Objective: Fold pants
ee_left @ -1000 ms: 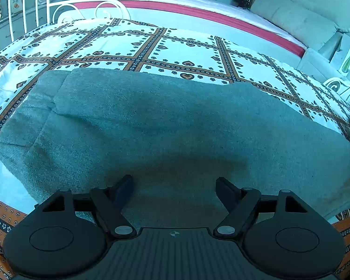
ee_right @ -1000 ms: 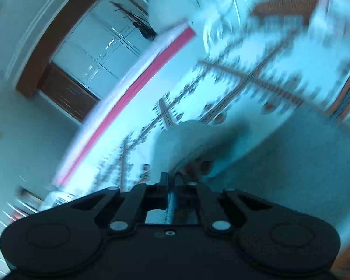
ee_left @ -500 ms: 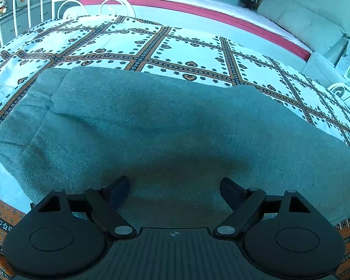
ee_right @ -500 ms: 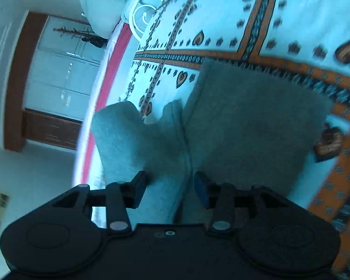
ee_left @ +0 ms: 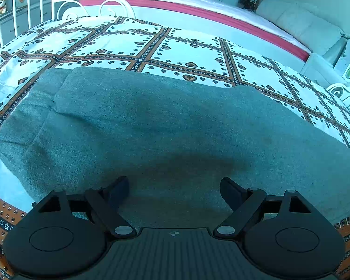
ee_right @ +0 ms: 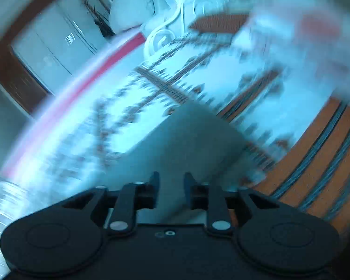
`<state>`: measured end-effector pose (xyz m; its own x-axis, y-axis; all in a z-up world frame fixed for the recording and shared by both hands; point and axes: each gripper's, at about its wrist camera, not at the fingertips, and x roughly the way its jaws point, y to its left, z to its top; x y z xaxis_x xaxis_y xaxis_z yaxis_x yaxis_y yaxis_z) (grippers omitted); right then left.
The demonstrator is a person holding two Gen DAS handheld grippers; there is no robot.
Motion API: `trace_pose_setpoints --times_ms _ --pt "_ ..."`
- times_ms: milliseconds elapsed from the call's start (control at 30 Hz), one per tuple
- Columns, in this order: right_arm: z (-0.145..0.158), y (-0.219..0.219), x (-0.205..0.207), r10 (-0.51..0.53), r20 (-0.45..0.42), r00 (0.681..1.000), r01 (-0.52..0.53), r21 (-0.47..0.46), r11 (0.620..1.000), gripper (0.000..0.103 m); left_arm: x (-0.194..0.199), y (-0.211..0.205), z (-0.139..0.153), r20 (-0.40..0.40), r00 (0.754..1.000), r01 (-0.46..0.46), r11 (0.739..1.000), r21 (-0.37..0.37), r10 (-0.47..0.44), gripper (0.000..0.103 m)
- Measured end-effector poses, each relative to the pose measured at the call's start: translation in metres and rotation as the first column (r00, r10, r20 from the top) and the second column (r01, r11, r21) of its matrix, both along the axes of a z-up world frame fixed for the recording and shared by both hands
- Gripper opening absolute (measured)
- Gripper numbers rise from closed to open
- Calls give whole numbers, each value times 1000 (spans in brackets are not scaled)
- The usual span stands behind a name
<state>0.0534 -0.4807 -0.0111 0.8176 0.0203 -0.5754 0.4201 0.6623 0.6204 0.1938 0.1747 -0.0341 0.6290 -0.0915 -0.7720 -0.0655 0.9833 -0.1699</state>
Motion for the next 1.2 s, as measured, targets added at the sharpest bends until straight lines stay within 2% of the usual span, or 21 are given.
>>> trace_pose_setpoints --times_ms 33,100,167,200,333,367,400,433,467,600,700,767,800,833,933,967,1100,1133,1167,1200 --pt "-2 -7 -4 -26 23 999 26 30 999 22 1 -1 0 -1 1000 -3 1000 0 3 85" --pt "-5 -16 -3 -91 -16 996 91 18 996 25 2 -2 0 -3 1000 -9 1000 -3 9 85" --pt "-17 -29 -6 -113 -13 994 113 143 983 25 3 -4 0 -5 1000 -11 1000 2 11 86" --pt "-22 -33 -8 -130 -28 991 133 174 976 25 3 -4 0 -5 1000 -11 1000 3 11 86" --pt "-42 -41 -1 -157 -57 986 166 245 955 25 2 -4 0 -5 1000 -4 1000 12 5 86" --pt "-48 -45 5 -154 -72 986 167 250 954 21 2 -5 0 -5 1000 -2 1000 15 2 86" --pt "-50 -45 7 -154 -82 985 170 247 954 8 2 -5 0 -5 1000 0 1000 18 0 86" --pt "-49 -44 10 -147 -99 984 166 223 961 0 2 -5 0 -5 1000 1 1000 21 -1 86" --pt "-45 -42 12 -131 -103 986 148 188 971 0 2 -5 0 -5 1000 3 1000 24 -3 86" --pt "-17 -28 -10 -104 -3 995 104 96 990 0 0 -2 0 -3 1000 5 1000 15 -5 86" --pt "-16 -26 -17 -88 -12 996 88 93 992 0 1 -3 0 -4 1000 8 1000 19 -8 86" --pt "-26 -30 -12 -83 -55 995 89 126 988 0 2 -5 0 -7 1000 8 1000 27 -8 86" --pt "-34 -34 -11 -91 -88 992 103 152 983 4 3 -5 0 -8 1000 8 1000 27 -8 86" --pt "-39 -38 -14 -113 -95 989 129 179 975 3 3 -6 0 -9 1000 6 1000 28 -5 86" --pt "-41 -46 -25 -149 -62 987 160 242 957 16 3 -6 0 -9 1000 2 1000 24 -2 87" --pt "-41 -47 -26 -153 -76 985 167 238 957 31 3 -6 0 -10 1000 2 1000 25 -2 87" --pt "-52 -52 -19 -157 -61 986 167 276 946 34 3 -8 -1 -11 1000 5 999 36 -4 88" --pt "-53 -52 -14 -150 -60 987 160 272 949 34 3 -9 -1 -12 1000 6 999 38 -5 88" --pt "-52 -52 -9 -140 -75 987 154 245 957 13 3 -9 -1 -12 1000 7 999 40 -6 88" --pt "-48 -52 -6 -128 -94 987 144 190 971 2 3 -9 -1 -12 1000 8 999 42 -8 88"
